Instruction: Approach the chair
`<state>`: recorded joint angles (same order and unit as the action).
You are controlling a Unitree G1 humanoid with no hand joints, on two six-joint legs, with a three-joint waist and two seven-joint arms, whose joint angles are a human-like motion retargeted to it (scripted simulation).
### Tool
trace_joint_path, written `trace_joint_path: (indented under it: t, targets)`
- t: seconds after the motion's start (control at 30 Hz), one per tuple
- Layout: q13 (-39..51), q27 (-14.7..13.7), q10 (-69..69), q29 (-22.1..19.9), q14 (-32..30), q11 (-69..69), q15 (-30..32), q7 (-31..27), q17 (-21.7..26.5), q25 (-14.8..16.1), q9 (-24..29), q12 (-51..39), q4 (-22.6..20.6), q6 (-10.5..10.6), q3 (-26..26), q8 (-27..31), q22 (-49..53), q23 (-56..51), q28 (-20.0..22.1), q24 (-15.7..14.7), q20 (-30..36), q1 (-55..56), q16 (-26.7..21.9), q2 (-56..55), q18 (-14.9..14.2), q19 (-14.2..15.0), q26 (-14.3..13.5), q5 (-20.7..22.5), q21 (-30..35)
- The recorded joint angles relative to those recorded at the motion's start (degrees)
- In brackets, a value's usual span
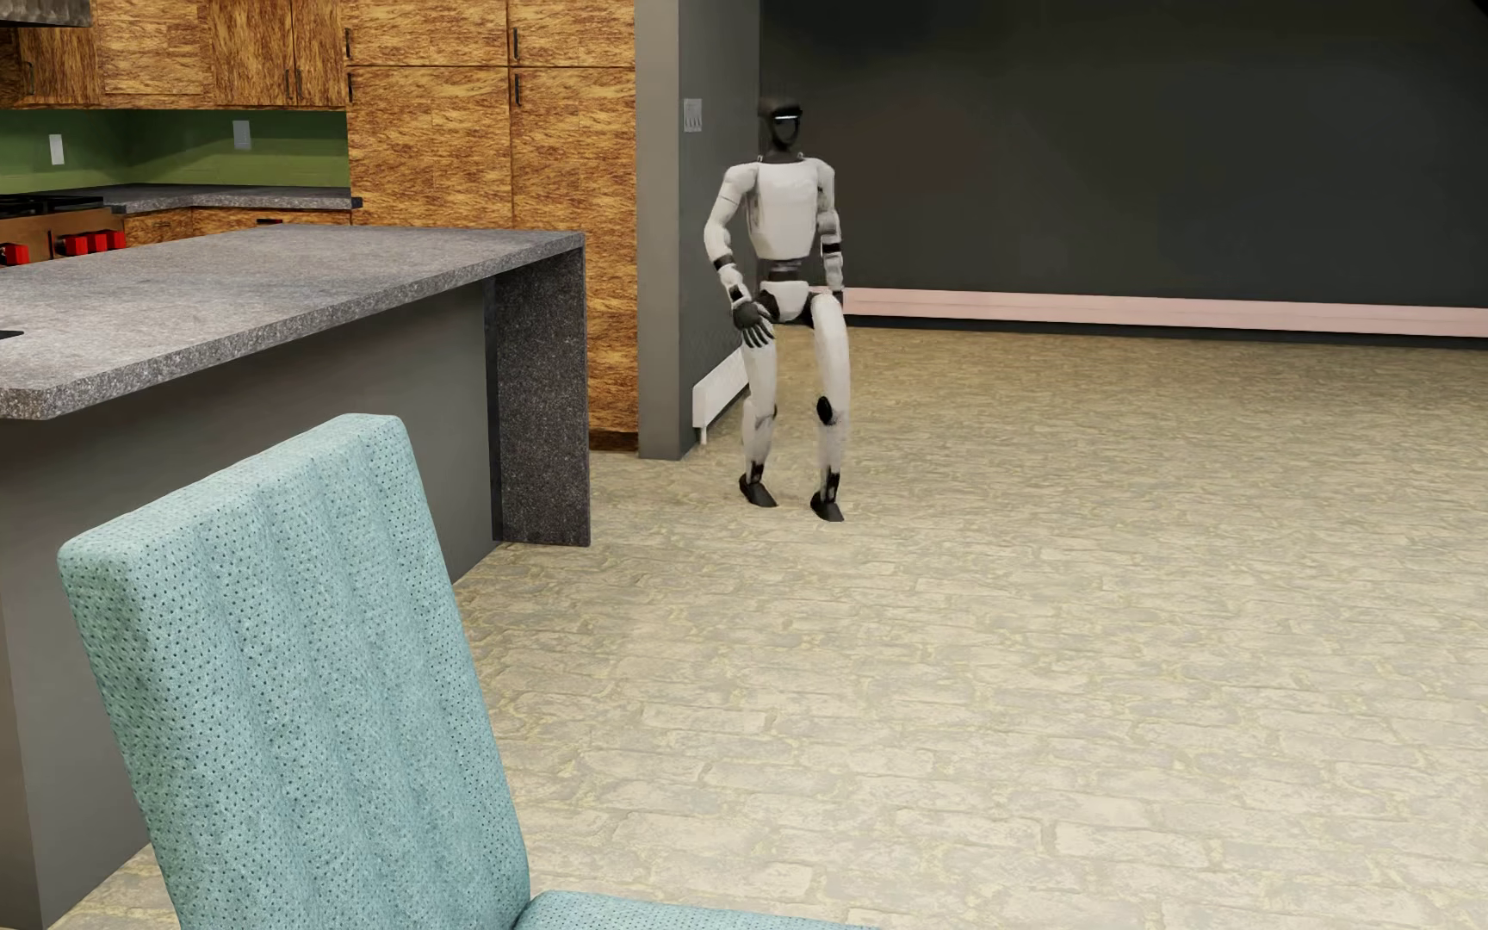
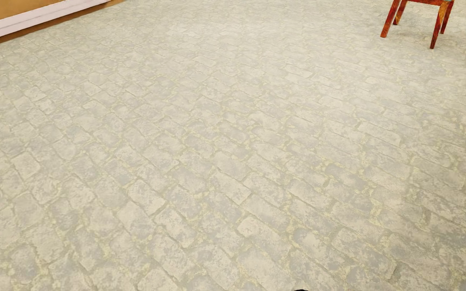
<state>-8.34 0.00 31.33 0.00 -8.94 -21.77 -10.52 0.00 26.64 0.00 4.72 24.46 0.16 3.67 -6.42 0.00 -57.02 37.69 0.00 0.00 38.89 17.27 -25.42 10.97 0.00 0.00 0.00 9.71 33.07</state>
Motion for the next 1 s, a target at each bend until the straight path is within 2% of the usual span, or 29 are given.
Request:
trace_joint_path:
  t: [0.07,0.13,0.17,0.23,0.3,0.37,0.43,0.47,0.5,0.57,0.6,0.63,0.67,0.7,0.77,0.8,0.87,0.9,0.93,0.97,1.0]
  targets:
    - [-1.87,0.00,-3.15,0.00,-2.18,0.02,-0.39,0.00,-0.16,0.00,0.89,-1.72,-2.19,0.73,0.97,0.00,1.03,2.94,0.00,0.00,-3.72,1.19,-0.95,3.59,0.00,0.00,0.00,-0.37,4.21]
    - [-4.83,0.00,-2.07,0.00,-1.84,0.01,0.04,0.00,-0.12,0.00,0.44,-1.96,-2.83,1.60,-0.32,0.00,3.38,8.38,0.00,0.00,-9.83,1.51,-1.50,7.01,0.00,0.00,0.00,-0.36,12.91]
    - [-6.53,0.00,-0.81,0.00,-3.80,0.13,1.31,0.00,-0.76,0.00,0.08,-1.67,-2.83,0.82,-1.76,0.00,4.36,12.14,0.00,0.00,-11.89,0.74,-1.98,9.00,0.00,0.00,0.00,-1.40,18.60]
    - [-10.98,0.00,3.06,0.00,0.21,-1.51,8.05,0.00,-2.30,0.00,-0.97,-2.21,-2.98,-2.04,-2.70,0.00,3.14,17.72,0.00,0.00,-12.20,0.16,-2.91,9.76,0.00,0.00,0.00,-3.09,28.08]
    - [-13.84,0.00,3.34,0.00,6.94,-15.28,18.99,0.00,-1.54,0.00,-1.23,-2.51,-1.76,-4.34,-3.41,0.00,1.84,18.19,0.00,0.00,-9.69,-5.08,-3.00,1.10,0.00,0.00,0.00,-4.70,32.97]
    - [-13.21,0.00,2.27,0.00,11.37,-36.64,26.31,0.00,-0.28,0.00,-3.16,-3.49,-0.44,-5.31,-0.55,0.00,1.60,16.68,0.00,0.00,-7.52,-7.20,-2.06,-15.88,0.00,0.00,0.00,-3.95,28.80]
    - [-12.55,0.00,-0.43,0.00,13.22,-48.30,18.33,0.00,0.41,0.00,-3.55,-4.69,0.91,-3.41,4.28,0.00,2.53,13.93,0.00,0.00,-6.30,-12.37,-0.58,-27.55,0.00,0.00,0.00,-2.19,19.39]
    - [-12.53,0.00,-1.79,0.00,13.86,-47.12,18.54,0.00,0.49,0.00,-4.01,-5.02,1.60,-2.13,6.06,0.00,3.35,12.24,0.00,0.00,-7.15,-15.13,0.07,-32.04,0.00,0.00,0.00,-0.84,14.23]
    - [-13.25,0.00,-3.50,0.00,14.37,-41.16,21.25,0.00,0.06,0.00,-2.76,-5.14,1.08,-1.42,7.44,0.00,4.52,9.42,0.00,0.00,-8.43,-19.80,0.42,-33.33,0.00,0.00,0.00,-0.41,8.67]
    - [-12.88,0.00,-4.47,0.00,15.47,-21.92,27.53,0.00,-1.60,0.00,-1.16,-5.72,0.72,-0.64,10.82,0.00,6.37,6.06,0.00,0.00,-11.70,-25.20,0.23,-34.06,0.00,0.00,0.00,0.87,3.64]
    - [-12.91,0.00,-4.77,0.00,15.95,-12.22,27.29,0.00,-2.26,0.00,-0.19,-6.12,0.25,-0.68,11.82,0.00,6.84,4.97,0.00,0.00,-12.61,-28.28,-0.13,-32.71,0.00,0.00,0.00,0.92,3.05]
    - [-13.20,0.00,-5.01,0.00,16.39,-4.45,21.90,0.00,-2.55,0.00,0.38,-6.32,-0.51,-0.78,12.30,0.00,7.29,4.13,0.00,0.00,-13.37,-31.01,-0.50,-31.68,0.00,0.00,0.00,0.38,3.22]
    - [-13.57,0.00,-5.14,0.00,16.79,-1.71,13.24,0.00,-2.53,0.00,0.49,-6.24,-1.72,-1.10,12.71,0.00,7.86,3.81,0.00,0.00,-14.10,-33.04,-0.72,-31.26,0.00,0.00,0.00,-1.10,3.88]
    - [-13.70,0.00,-4.96,0.00,17.12,-1.95,11.58,0.00,-2.44,0.00,0.35,-5.78,-2.15,-0.83,12.44,0.00,8.47,4.67,0.00,0.00,-14.86,-34.82,-0.76,-32.56,0.00,0.00,0.00,-1.55,5.14]
    - [-13.42,0.00,-3.37,0.00,15.48,-4.48,26.05,0.00,-2.39,0.00,-0.90,-3.00,-0.19,1.11,13.03,0.00,9.20,9.45,0.00,0.00,-16.80,-37.04,-0.25,-35.04,0.00,0.00,0.00,-0.43,9.46]
    - [-13.74,0.00,-1.29,0.00,11.92,-6.61,29.14,0.00,-2.16,0.00,-2.24,-0.88,1.77,2.68,13.11,0.00,8.95,12.32,0.00,0.00,-16.84,-36.90,0.30,-35.85,0.00,0.00,0.00,0.48,12.28]
    - [-15.08,0.00,12.35,0.00,-3.01,-7.88,24.27,0.00,-1.05,0.00,-4.10,1.97,6.81,5.46,10.79,0.00,5.85,17.13,0.00,0.00,-13.18,-30.62,1.37,-31.53,0.00,0.00,0.00,1.59,19.47]
    - [-13.82,0.00,23.70,0.00,-8.55,-6.75,21.76,0.00,-0.50,0.00,-6.19,1.68,10.46,7.16,8.18,0.00,4.42,18.54,0.00,0.00,-10.31,-20.55,1.37,-31.02,0.00,0.00,0.00,3.82,24.61]
    - [-12.16,0.00,33.09,0.00,-5.55,-5.85,18.85,0.00,-0.02,0.00,-6.61,1.66,10.85,7.12,5.34,0.00,2.93,19.20,0.00,0.00,-8.12,-13.09,1.44,-28.39,0.00,0.00,0.00,4.53,28.55]
    - [-9.92,0.00,39.73,0.00,1.18,-4.60,14.41,0.00,0.36,0.00,-5.36,2.17,11.35,6.30,3.09,0.00,1.86,19.47,0.00,0.00,-5.80,-8.96,1.31,-23.09,0.00,0.00,0.00,4.54,32.06]
    - [-7.80,0.00,42.13,0.00,6.93,-3.17,9.31,0.00,0.68,0.00,-3.74,2.96,11.06,5.16,1.37,0.00,0.75,19.29,0.00,0.00,-3.49,-6.23,1.23,-16.98,0.00,0.00,0.00,3.99,32.50]
